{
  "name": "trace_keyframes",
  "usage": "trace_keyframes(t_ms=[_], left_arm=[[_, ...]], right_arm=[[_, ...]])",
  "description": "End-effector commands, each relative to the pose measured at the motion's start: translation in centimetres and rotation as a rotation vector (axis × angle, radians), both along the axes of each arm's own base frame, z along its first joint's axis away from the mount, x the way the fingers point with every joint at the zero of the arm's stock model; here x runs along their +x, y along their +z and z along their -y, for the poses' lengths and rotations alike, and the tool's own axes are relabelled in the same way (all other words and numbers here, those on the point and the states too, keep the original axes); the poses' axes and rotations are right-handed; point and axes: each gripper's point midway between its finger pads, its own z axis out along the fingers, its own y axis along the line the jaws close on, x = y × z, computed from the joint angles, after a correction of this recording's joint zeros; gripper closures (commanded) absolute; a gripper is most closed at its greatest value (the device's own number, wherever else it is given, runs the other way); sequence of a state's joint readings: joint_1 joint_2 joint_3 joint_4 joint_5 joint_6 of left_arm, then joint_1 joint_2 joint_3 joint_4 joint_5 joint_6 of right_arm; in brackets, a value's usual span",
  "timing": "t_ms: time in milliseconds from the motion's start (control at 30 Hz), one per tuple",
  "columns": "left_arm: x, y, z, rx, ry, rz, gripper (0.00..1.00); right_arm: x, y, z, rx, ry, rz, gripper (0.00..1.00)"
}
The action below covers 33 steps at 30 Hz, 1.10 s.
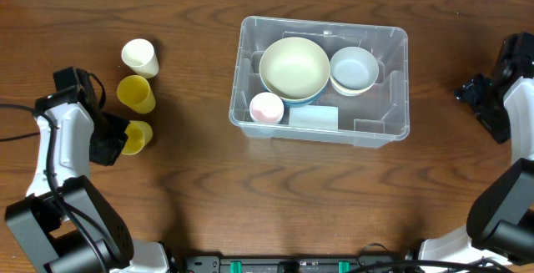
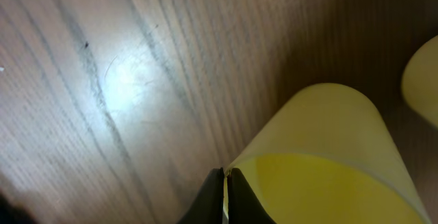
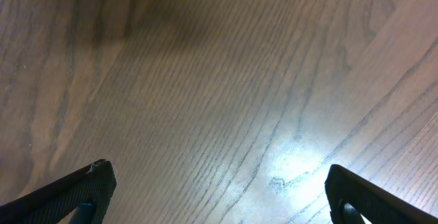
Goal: Pack container
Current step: 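Move the left gripper to the front yellow cup and grip it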
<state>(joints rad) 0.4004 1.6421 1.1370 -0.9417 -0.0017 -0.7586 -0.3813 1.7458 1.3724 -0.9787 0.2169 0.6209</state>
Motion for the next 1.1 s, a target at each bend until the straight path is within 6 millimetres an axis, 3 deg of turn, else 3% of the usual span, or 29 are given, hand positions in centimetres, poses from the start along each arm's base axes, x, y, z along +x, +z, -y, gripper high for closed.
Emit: trace_keyframes(t_ms=[0, 200, 533, 767, 800, 867, 933, 1000, 1067], left_arm=[[-0.4, -0.2, 0.4, -0.026, 0.0, -0.017, 0.94], [1.5, 0.8, 2.5, -0.141, -0.098, 0.103, 0.94], [3.0, 6.1, 2.9, -0.079, -0.216, 0.316, 0.94], [3.0, 6.0, 2.9, -0.078, -0.224, 0.315, 0.94], [3.0, 6.0, 2.9, -0.079, -0.224, 0.313, 0.9], [3.1, 5.8, 2.9, -0.079, -0.235, 0.309, 0.57], [3.3, 5.5, 3.0, -0.077, -0.267, 0.305, 0.35], [3.5, 5.0, 3.3, -0.083, -0.298, 0.293, 0.25], [3.7, 4.3, 4.0, -0.092, -0.35, 0.272, 0.24]], right_arm=[[-0.2, -0.1, 0.3, -0.005, -0.021, -0.005, 0.01], [-0.2, -0.1, 0.3, -0.005, -0.021, -0.005, 0.01], [-0.2, -0.1, 0.3, -0.005, -0.021, -0.005, 0.01], [-0.2, -0.1, 0.3, -0.005, -0.021, -0.005, 0.01], [-0.2, -0.1, 0.3, -0.005, -0.021, -0.005, 0.01], [-0.2, -0.1, 0.3, -0.005, -0.021, -0.005, 0.01], [-0.2, -0.1, 0.3, -0.005, -0.021, -0.005, 0.01], [-0.2, -0.1, 0.3, -0.005, -0.021, -0.005, 0.01], [-0.2, -0.1, 0.3, -0.005, -0.021, -0.005, 0.01]])
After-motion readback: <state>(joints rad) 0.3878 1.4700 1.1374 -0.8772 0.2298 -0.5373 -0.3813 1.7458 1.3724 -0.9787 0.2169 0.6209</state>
